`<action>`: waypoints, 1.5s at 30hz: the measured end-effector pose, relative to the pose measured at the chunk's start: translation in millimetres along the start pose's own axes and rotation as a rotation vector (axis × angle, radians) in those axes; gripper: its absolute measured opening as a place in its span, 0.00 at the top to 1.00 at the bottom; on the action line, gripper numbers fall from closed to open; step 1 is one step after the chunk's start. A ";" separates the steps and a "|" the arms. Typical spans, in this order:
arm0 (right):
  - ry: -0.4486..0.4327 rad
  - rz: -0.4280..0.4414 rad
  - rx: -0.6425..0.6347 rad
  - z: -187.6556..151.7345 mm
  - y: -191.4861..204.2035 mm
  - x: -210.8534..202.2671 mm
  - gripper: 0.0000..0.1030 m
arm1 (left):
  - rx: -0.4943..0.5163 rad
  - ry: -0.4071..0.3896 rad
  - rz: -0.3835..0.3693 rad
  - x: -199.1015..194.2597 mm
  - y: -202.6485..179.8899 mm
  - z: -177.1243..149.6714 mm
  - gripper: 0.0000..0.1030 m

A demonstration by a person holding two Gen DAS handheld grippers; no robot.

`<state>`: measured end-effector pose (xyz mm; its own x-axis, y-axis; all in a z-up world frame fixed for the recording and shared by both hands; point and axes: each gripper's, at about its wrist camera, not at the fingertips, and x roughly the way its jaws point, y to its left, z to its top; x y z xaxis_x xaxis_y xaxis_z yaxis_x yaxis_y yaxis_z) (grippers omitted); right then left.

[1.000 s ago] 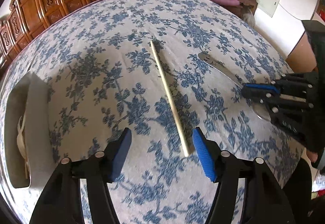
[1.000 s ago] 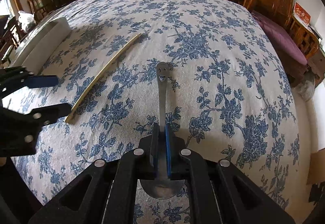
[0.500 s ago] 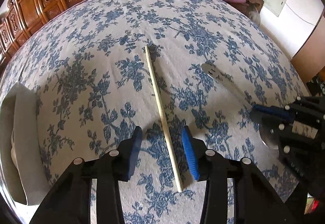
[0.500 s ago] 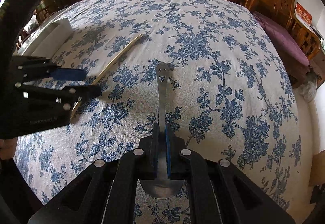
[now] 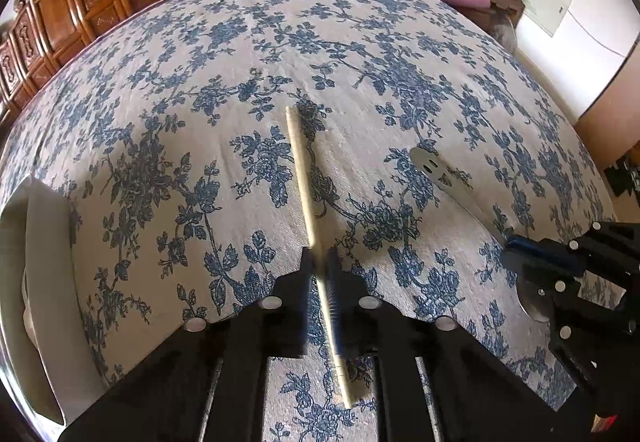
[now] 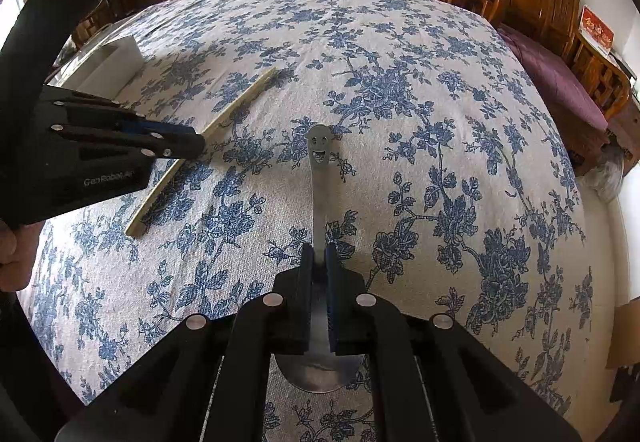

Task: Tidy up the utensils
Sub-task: 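Lift the metal spoon with the right tool while the left tool closes on a chopstick, then carry the spoon and chopstick over the grey tray with both tools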

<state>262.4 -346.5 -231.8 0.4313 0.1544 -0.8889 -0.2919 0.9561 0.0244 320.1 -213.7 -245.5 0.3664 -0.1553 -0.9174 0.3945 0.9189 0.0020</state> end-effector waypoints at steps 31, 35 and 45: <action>-0.117 0.063 -0.085 40.8 90.0 -40.8 0.93 | 0.004 -0.157 0.008 -108.9 111.4 -40.2 0.96; -0.121 0.077 -0.090 49.5 105.1 -40.3 0.93 | -0.020 -0.179 0.017 -119.5 133.0 -44.2 0.96; -0.131 0.098 -0.141 76.9 142.7 -37.8 0.93 | -0.131 -0.195 0.046 -124.5 198.3 -63.2 0.96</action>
<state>270.0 -196.8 -159.5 0.4998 0.2850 -0.8179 -0.4503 0.8922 0.0357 299.5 10.8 -156.0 0.5426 -0.1674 -0.8232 0.2654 0.9639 -0.0211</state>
